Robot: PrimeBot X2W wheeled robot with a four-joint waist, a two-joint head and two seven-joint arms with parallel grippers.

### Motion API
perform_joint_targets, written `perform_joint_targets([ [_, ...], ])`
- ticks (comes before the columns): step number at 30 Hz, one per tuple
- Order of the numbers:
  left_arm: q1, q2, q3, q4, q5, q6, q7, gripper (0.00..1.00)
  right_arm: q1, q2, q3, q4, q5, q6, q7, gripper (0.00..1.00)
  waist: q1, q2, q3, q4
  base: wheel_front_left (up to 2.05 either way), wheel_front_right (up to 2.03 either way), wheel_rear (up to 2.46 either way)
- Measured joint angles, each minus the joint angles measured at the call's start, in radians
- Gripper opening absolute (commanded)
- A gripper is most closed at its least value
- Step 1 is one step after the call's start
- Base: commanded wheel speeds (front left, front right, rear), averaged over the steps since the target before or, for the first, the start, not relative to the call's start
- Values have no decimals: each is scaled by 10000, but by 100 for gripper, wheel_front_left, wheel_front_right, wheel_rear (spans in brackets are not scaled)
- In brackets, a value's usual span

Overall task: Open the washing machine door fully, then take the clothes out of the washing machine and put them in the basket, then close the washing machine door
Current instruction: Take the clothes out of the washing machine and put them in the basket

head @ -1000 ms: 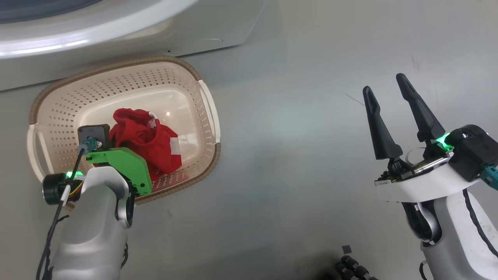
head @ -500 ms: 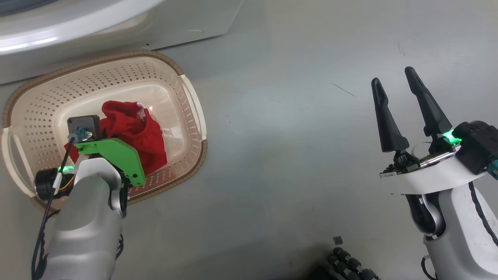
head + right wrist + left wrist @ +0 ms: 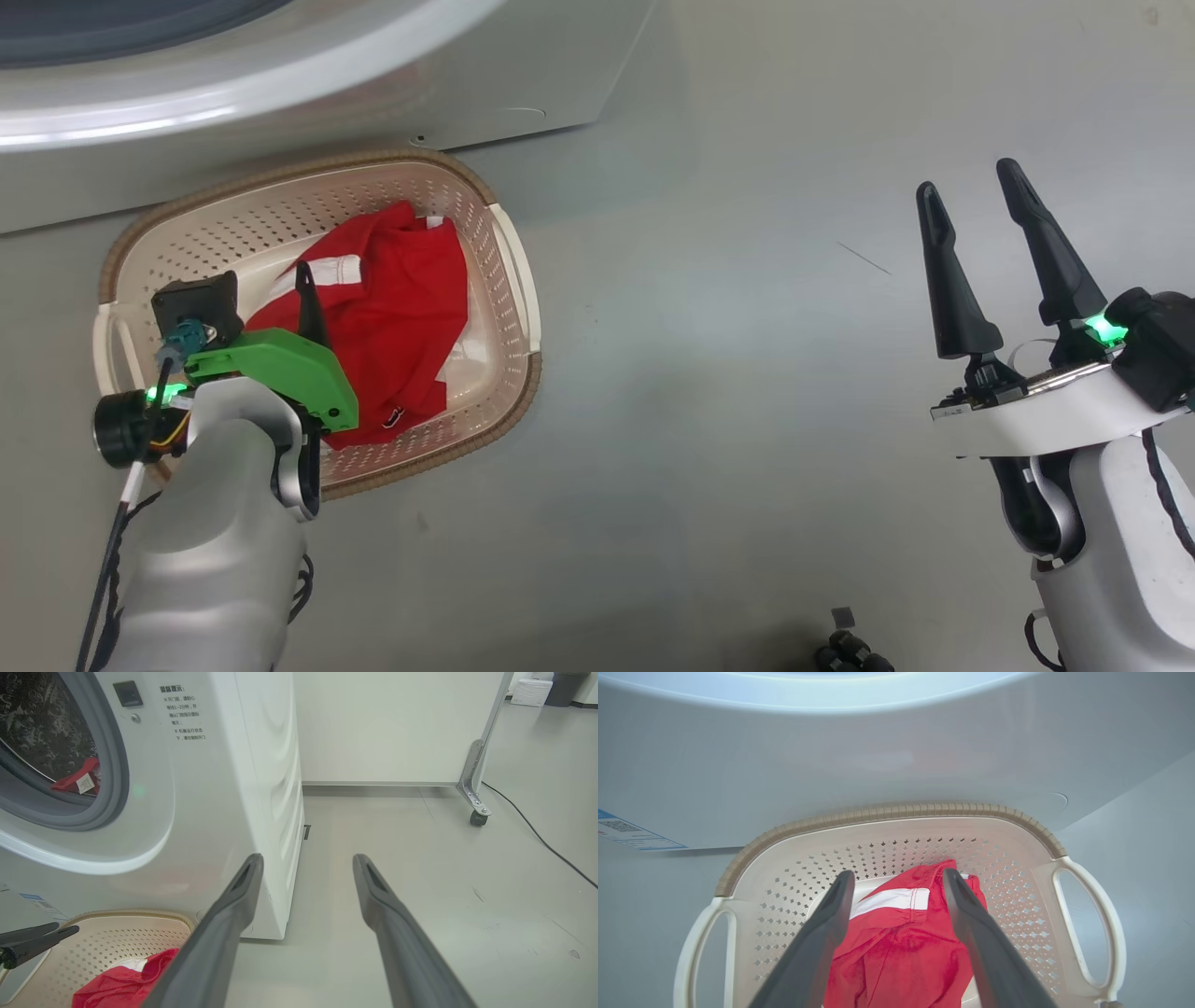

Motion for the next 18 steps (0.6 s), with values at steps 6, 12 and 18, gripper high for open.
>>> perform_joint_targets([
  [6, 210, -8, -215, -453, -451, -98, -184, 100, 73, -115, -213, 132, -113, -2, 0, 100, 0, 0, -412, 282, 0, 0, 0],
  [12, 715, -15, -483, -1392, -723, -100, -184, 100, 430, -169, -491, 345, -282, 0, 0, 100, 0, 0, -1006, 655, 0, 0, 0],
  [18, 1033, -15, -366, -3735, -385, -92, -174, 100, 850, -138, -671, 512, -387, -2, 0, 100, 0, 0, -1699, 1044, 0, 0, 0],
])
